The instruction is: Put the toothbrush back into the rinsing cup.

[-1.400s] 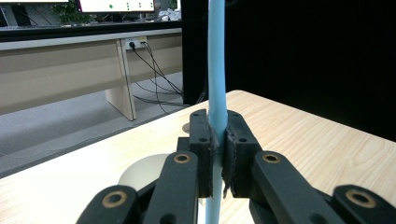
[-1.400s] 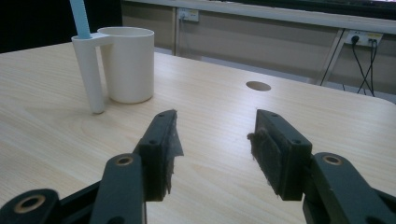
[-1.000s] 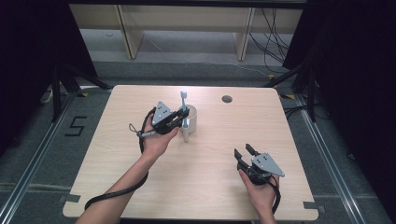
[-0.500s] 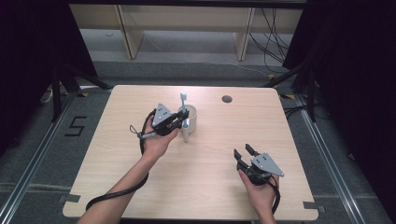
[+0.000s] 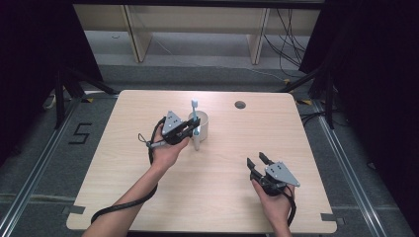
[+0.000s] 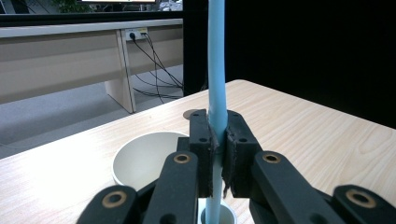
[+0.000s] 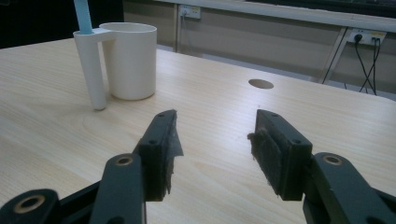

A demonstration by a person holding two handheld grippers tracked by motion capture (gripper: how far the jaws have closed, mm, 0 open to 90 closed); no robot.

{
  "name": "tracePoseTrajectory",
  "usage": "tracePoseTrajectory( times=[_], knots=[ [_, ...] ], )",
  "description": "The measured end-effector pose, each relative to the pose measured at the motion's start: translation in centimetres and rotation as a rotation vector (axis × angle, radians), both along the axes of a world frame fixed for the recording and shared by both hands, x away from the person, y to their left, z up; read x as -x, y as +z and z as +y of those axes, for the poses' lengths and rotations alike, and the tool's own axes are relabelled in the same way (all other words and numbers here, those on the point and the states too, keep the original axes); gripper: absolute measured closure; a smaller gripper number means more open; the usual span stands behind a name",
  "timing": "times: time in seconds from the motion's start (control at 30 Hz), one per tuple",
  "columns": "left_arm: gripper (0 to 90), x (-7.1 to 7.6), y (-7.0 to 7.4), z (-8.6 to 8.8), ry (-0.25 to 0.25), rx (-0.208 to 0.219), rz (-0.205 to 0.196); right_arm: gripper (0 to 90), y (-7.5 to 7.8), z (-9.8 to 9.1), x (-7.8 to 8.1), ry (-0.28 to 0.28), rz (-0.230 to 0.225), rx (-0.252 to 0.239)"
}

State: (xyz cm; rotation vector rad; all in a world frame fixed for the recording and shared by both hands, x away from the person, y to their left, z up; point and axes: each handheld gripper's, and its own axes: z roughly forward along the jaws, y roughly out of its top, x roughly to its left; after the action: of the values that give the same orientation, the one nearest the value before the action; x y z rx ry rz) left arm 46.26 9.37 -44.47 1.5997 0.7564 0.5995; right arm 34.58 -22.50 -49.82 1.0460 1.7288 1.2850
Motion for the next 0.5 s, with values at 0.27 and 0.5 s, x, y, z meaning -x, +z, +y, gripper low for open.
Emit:
tracePoseTrajectory(
  times=[0.27, 0.5],
  knots=[
    [83.2, -0.07, -0.44, -0.03, -0.004, -0.016, 0.004, 50.1, -0.1, 0.13, 0.0, 0.002, 0.008, -0.006],
    [83.1, -0.13, -0.7, -0.1, -0.006, -0.017, 0.008, 50.0, -0.16, 0.19, 0.03, -0.003, 0.021, -0.003]
  ],
)
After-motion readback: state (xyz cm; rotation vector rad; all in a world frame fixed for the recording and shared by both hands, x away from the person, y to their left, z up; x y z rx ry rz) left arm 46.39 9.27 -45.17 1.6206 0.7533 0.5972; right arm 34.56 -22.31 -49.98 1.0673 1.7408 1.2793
